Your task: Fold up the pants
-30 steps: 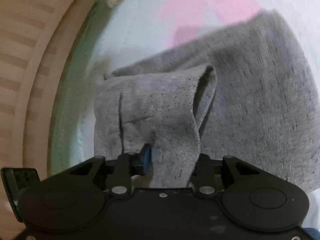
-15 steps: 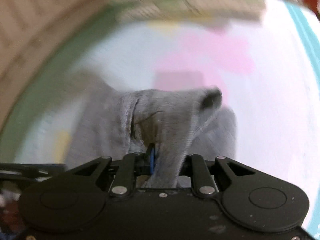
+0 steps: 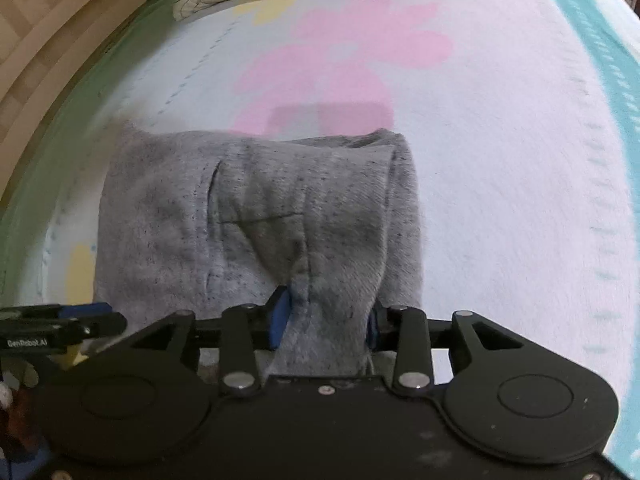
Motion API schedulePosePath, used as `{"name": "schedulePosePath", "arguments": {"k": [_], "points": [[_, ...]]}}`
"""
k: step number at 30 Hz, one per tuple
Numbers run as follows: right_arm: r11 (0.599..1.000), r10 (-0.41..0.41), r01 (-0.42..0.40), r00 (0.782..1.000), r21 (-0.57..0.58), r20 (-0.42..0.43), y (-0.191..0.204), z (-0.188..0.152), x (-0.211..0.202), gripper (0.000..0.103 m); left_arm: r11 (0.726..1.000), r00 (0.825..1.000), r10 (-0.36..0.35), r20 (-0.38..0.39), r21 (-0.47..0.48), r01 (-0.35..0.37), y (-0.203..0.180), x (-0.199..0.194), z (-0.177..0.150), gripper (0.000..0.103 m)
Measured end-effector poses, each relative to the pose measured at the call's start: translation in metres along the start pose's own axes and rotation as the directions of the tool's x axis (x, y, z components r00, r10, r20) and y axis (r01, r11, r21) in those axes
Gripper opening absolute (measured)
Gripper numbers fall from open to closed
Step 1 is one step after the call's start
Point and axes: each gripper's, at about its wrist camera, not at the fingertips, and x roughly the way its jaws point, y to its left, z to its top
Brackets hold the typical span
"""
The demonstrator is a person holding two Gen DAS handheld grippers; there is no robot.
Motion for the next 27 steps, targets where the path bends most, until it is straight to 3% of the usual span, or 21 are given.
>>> {"name": "schedulePosePath", "arguments": {"k": [3,8,10,12,16,21,24,27], "points": [[1.000,-0.027,0.027,0.999,-0.006,0.034,0.000,0.000,-0.018,0.043,1.000,1.000,0.006,0.019,-0.003,-0.006,-0.001,-0.011,0.002,0.058],[0.999,-0.040,0.047,0.972,-0.025,0.230,0.004,0.007,-0.061,0.041,1.000,0.997,-0.013,0.080,0.001,0.013,-0.011,-0.023,0.015,0.058],[0.999,-0.011,0.019,0.965,-0.029,0.263,0.006,0.016,-0.062,0.021,1.000,0.995,-0.022,0.094,0.012,0.021,-0.020,-0.020,0.024,0.058],[0.999,0.004,0.006,0.967,-0.035,0.255,0.009,0.023,-0.055,0.014,0.999,0.994,-0.029,0.103,0.029,0.026,-0.030,-0.016,0.033,0.058],[0.999,0.015,-0.006,0.975,-0.040,0.222,0.012,0.032,-0.028,0.014,0.997,0.993,-0.037,0.114,0.075,0.029,-0.050,-0.004,0.054,0.058],[0.998,-0.044,0.038,0.993,0.055,0.109,0.001,0.038,0.004,0.014,0.996,0.997,-0.019,0.075,0.089,0.013,-0.063,0.026,0.067,0.058],[0.996,-0.020,0.009,0.991,0.087,0.129,-0.010,0.031,0.009,0.013,0.994,0.999,0.017,0.040,0.105,-0.021,-0.067,0.042,0.066,0.061],[0.999,-0.023,0.016,0.990,0.050,0.140,-0.009,0.026,0.007,0.013,0.991,0.999,0.032,0.037,0.127,-0.036,-0.071,0.051,0.063,0.071]]}}
